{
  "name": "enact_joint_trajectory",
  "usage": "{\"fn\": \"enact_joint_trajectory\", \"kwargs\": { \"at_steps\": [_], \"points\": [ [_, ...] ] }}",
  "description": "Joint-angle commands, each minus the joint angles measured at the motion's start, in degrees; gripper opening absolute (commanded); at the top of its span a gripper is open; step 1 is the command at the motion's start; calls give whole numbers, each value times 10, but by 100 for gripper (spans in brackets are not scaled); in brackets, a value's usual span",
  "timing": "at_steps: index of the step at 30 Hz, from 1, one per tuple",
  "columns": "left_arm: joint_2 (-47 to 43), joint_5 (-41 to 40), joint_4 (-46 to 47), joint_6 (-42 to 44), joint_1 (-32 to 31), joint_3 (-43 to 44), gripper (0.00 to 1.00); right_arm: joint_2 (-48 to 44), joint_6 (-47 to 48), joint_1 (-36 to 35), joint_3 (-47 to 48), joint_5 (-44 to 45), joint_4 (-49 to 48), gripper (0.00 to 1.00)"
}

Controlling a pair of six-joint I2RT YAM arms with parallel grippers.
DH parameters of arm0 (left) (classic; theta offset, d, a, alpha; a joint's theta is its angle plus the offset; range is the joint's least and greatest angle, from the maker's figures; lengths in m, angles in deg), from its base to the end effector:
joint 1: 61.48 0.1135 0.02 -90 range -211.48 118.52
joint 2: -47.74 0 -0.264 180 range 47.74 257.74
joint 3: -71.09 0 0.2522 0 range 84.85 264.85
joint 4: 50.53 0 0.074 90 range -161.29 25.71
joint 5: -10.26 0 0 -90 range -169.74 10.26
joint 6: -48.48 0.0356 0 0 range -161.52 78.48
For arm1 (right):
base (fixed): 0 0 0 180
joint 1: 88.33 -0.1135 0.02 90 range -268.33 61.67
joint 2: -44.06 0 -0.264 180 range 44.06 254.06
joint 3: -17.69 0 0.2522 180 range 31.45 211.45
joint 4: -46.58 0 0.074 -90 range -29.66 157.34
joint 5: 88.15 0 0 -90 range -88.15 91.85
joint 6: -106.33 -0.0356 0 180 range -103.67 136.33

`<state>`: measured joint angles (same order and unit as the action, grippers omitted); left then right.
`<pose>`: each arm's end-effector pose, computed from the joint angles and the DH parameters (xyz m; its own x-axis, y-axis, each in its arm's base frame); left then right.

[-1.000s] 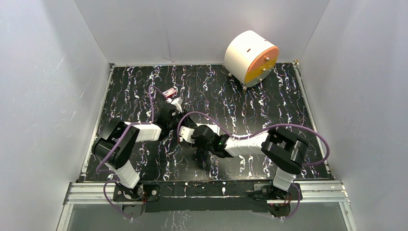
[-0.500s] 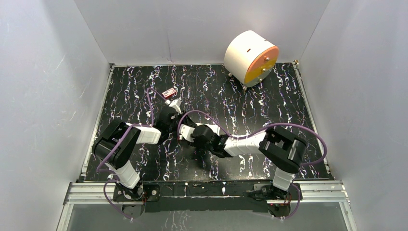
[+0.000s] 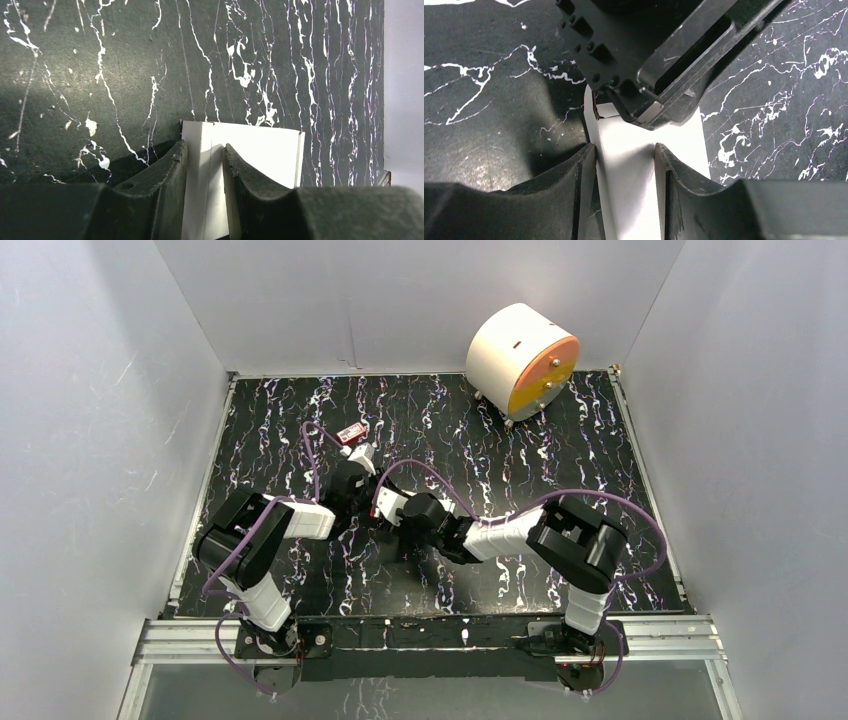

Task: Fold the paper box

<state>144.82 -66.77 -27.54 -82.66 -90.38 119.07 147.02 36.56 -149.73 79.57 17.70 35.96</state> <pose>0.2721 -0.1594 0.1370 -0.7161 -0.3370 -0.6113 0.2341 0.7091 -0.6652 0.1821 0.3137 0.1502 0.0254 -0.6483 -0.7609 -0.7707 0.4721 -0.4280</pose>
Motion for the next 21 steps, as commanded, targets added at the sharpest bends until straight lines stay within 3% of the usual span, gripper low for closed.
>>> {"fn": "enact_joint_trajectory", "kwargs": {
  "at_steps": [1, 10, 21],
  "points": [
    [30, 117, -156, 4, -48, -40, 19, 62, -36, 19, 12, -31, -31, 27],
    [46, 83, -182, 37, -47, -30, 17, -12, -37, 22, -16, -34, 66, 47],
    [43, 53, -195, 62, -40, -28, 15, -97, -66, 43, -74, -13, 143, 53]
  ]
}}
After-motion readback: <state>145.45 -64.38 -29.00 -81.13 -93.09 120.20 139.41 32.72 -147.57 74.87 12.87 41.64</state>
